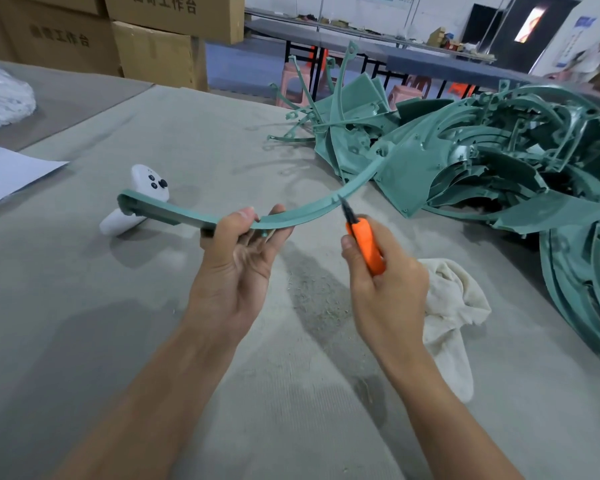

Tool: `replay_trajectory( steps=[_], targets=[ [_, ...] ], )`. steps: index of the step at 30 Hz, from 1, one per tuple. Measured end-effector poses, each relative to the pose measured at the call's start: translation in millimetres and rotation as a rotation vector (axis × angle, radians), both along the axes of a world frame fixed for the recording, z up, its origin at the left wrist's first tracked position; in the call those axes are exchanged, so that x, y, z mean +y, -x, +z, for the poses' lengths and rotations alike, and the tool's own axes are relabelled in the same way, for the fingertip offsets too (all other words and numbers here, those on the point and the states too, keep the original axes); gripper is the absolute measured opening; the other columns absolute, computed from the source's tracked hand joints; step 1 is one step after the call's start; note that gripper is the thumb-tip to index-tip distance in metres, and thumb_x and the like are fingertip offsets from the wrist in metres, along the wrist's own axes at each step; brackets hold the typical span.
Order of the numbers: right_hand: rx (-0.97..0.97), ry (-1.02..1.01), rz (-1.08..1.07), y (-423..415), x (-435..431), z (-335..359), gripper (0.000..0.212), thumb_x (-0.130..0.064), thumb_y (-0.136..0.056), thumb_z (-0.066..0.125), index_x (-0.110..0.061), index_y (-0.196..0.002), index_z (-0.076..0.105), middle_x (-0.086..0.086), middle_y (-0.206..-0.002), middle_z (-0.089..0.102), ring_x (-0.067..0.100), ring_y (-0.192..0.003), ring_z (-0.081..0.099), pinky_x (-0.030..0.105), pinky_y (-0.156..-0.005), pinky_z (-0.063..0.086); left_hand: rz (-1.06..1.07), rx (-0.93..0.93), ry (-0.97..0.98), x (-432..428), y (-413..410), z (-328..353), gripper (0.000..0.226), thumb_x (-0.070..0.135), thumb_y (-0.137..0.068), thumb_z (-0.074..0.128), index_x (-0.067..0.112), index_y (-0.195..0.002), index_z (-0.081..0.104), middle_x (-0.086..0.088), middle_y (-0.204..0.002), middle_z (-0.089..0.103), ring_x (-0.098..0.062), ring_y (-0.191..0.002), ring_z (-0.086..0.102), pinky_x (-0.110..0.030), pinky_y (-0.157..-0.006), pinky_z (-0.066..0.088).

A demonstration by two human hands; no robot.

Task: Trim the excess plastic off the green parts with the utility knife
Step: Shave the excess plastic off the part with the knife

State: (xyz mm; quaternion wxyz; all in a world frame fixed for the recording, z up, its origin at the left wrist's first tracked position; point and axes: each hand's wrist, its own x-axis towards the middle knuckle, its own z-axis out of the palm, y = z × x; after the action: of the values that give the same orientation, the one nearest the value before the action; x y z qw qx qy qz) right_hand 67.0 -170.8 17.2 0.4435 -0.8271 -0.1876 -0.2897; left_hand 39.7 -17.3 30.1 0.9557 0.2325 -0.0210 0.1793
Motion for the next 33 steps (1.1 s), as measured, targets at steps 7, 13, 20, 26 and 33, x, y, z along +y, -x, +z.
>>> replay_trajectory(
  steps=[7, 13, 20, 26, 33],
  targets=[
    [-0.084, 0.102, 0.083, 23.9, 23.1, -5.3, 0.029, -0.023, -0.095, 0.063, -0.011, -0.121, 0.067, -0.001, -0.079, 0.067, 0.011, -0.061, 0.055, 0.025, -0.057, 0.043, 0.033, 0.034, 0.010, 3.2, -0.8, 0.2, 0.019, 0.007, -0.068, 0.072, 0.014, -0.054, 0.062, -0.009, -0.093, 0.049, -0.022, -0.090, 0.071, -0.031, -0.075, 0.058],
    [0.006, -0.008, 0.015, 1.2, 4.5, 0.2, 0.021, -0.024, -0.097, 0.063, -0.015, -0.115, 0.067, -0.009, -0.066, 0.060, 0.006, -0.052, 0.048, 0.030, -0.052, 0.041, 0.009, -0.003, 0.000, 0.4, -1.6, 0.0, 0.013, 0.010, -0.062, 0.074, 0.013, -0.056, 0.062, -0.007, -0.083, 0.053, -0.021, -0.087, 0.071, -0.036, -0.079, 0.058],
    [-0.054, 0.048, 0.061, 21.9, 23.4, -8.1, 0.029, -0.021, -0.096, 0.064, -0.012, -0.124, 0.065, -0.005, -0.076, 0.065, 0.007, -0.058, 0.052, 0.026, -0.057, 0.045, 0.057, 0.026, -0.048, -1.1, -0.9, -0.3, 0.020, 0.006, -0.076, 0.063, 0.014, -0.057, 0.064, -0.001, -0.072, 0.060, -0.020, -0.090, 0.070, -0.032, -0.078, 0.057],
    [-0.036, 0.049, 0.096, 19.5, 22.3, -6.7, 0.031, -0.023, -0.095, 0.065, -0.016, -0.125, 0.066, -0.007, -0.078, 0.066, 0.004, -0.058, 0.055, 0.021, -0.057, 0.042, 0.052, 0.026, -0.043, -0.2, -1.5, -0.7, 0.012, 0.006, -0.072, 0.068, 0.012, -0.066, 0.059, -0.002, -0.074, 0.058, -0.021, -0.092, 0.070, -0.032, -0.079, 0.057],
    [-0.006, -0.078, -0.037, -6.2, -4.1, 1.0, 0.019, -0.020, -0.096, 0.064, -0.016, -0.114, 0.067, 0.001, -0.069, 0.066, 0.013, -0.059, 0.056, 0.027, -0.057, 0.044, 0.031, -0.032, -0.056, -2.7, -1.0, -2.6, 0.015, 0.009, -0.063, 0.072, 0.018, -0.055, 0.062, -0.001, -0.069, 0.063, -0.022, -0.090, 0.071, -0.036, -0.080, 0.057]
  ],
)
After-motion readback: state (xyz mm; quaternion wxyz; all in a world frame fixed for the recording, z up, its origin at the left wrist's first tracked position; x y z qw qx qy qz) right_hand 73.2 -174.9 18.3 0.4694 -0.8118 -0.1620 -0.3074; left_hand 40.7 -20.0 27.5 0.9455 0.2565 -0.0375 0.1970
